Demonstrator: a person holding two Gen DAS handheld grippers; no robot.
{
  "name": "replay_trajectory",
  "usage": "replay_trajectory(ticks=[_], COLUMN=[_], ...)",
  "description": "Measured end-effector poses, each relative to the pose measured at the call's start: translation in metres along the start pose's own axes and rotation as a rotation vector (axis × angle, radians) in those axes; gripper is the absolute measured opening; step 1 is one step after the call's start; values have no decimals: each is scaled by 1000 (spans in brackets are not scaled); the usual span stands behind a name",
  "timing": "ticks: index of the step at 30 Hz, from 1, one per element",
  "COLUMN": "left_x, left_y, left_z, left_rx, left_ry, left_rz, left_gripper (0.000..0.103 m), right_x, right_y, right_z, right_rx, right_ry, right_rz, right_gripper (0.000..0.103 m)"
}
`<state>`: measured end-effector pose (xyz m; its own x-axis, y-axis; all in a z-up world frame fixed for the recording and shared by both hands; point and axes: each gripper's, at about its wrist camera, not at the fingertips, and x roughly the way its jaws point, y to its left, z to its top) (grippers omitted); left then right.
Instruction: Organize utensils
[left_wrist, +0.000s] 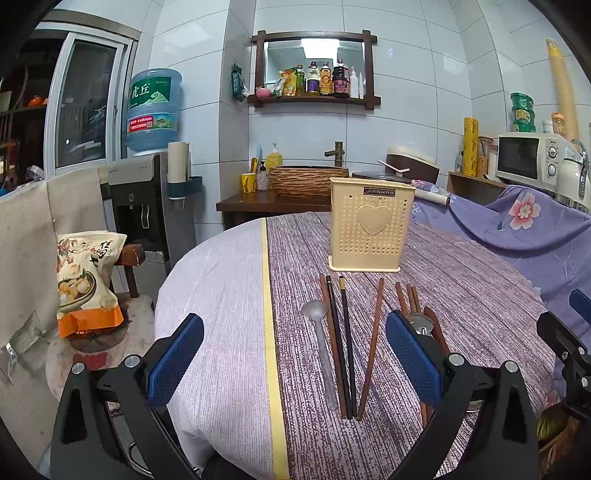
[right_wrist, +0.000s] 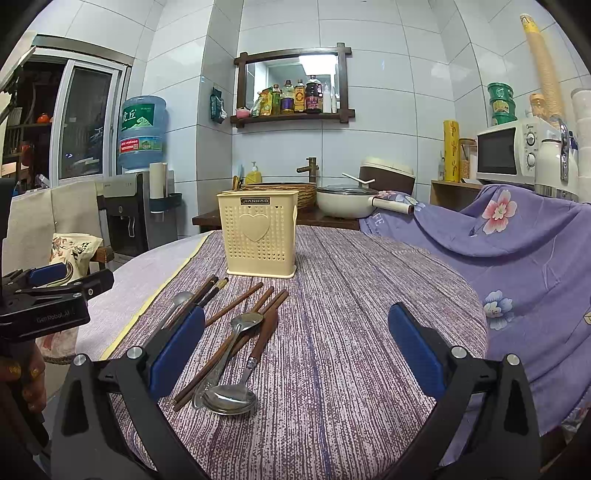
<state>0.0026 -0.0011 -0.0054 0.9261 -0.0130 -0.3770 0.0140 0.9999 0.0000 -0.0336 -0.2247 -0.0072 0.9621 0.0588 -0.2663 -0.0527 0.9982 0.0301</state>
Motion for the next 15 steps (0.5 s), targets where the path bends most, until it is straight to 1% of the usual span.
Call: replay_trajectory(ticks=[15], left_x=[0], left_y=[0], left_z=[0], left_rx=[1], left_ry=[1], left_rz=[0], left_gripper=[97], right_x=[1], right_y=[0], right_z=[-2], right_rx=[-1], right_ry=[3], right_rz=[-3], right_gripper=[98])
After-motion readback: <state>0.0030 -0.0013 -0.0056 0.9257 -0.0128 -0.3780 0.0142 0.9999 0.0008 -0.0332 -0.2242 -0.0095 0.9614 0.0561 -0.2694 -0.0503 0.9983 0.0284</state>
